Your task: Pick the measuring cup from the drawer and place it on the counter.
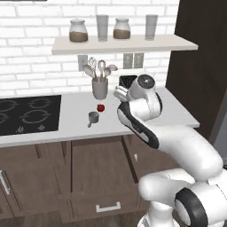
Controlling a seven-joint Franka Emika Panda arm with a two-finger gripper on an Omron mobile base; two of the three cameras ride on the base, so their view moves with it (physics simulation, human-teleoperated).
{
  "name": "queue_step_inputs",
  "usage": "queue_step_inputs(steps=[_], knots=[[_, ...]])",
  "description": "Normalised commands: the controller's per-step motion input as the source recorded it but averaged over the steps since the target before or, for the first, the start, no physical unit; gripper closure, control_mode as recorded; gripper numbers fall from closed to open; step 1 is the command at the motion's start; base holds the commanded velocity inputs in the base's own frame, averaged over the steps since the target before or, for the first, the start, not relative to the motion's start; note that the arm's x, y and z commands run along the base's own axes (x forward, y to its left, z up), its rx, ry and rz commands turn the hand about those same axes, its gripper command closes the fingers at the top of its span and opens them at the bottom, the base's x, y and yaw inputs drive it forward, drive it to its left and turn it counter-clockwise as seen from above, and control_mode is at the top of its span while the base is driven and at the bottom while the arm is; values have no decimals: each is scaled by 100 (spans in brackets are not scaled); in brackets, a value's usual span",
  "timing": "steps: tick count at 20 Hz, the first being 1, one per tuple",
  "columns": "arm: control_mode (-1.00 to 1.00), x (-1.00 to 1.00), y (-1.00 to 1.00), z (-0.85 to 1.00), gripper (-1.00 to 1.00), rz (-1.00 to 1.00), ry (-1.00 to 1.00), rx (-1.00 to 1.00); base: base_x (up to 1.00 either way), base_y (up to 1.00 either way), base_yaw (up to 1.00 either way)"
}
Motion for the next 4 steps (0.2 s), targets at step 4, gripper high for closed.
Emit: queue_step_inputs(steps=[4], knots=[[-100, -79, -57, 36, -100, 0, -20, 21, 0, 0, 0]])
